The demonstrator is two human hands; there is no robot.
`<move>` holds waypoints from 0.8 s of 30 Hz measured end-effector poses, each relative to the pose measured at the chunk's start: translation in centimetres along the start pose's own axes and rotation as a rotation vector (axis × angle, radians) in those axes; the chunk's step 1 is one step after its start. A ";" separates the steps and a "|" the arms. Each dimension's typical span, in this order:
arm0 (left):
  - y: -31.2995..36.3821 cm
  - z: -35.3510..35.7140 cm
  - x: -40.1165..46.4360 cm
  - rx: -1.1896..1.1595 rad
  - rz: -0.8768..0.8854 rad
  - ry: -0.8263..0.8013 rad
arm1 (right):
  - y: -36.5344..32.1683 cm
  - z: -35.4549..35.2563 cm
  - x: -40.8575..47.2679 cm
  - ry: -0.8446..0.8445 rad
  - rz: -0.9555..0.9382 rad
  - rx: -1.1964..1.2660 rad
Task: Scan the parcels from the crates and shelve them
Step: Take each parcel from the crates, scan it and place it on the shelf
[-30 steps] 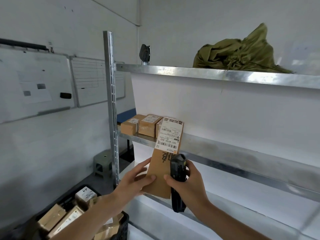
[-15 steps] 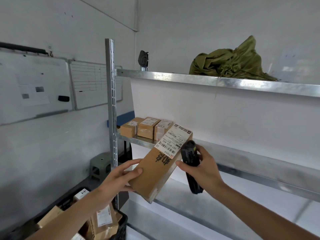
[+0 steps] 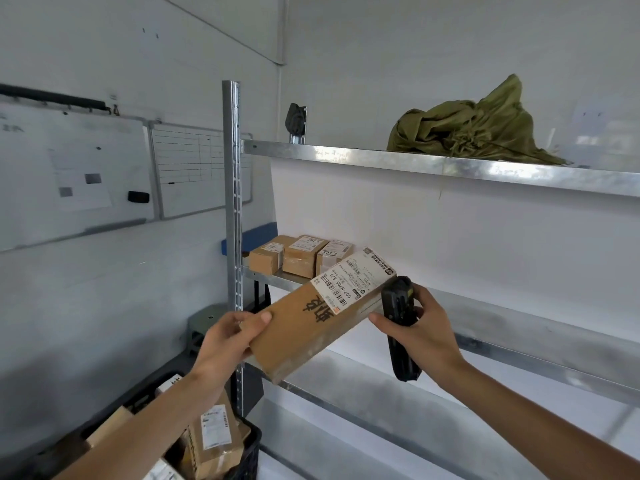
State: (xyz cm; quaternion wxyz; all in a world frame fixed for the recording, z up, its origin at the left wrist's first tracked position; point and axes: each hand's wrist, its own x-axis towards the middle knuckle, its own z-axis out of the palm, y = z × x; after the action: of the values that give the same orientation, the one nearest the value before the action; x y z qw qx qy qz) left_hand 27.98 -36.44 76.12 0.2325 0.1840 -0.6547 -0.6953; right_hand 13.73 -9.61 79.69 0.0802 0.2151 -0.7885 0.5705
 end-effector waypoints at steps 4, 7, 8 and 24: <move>-0.3 0.4 1.1 -0.052 -0.075 0.187 | 0.9 0.2 -0.3 -0.012 0.023 -0.025; -0.4 1.0 1.3 -0.095 -0.118 0.246 | 1.4 0.2 -0.5 -0.010 0.035 -0.030; -0.4 1.2 1.3 -0.096 -0.129 0.254 | 1.6 0.2 -0.5 -0.009 0.040 -0.030; -2.0 4.0 0.5 -0.182 -0.085 0.269 | 3.3 -0.2 -0.8 -0.009 0.045 -0.059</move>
State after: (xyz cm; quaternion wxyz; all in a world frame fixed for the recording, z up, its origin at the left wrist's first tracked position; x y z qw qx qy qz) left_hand 25.13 -33.34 74.47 0.3042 0.2809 -0.5437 -0.7300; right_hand 12.99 -8.36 76.56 0.0702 0.1976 -0.8099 0.5478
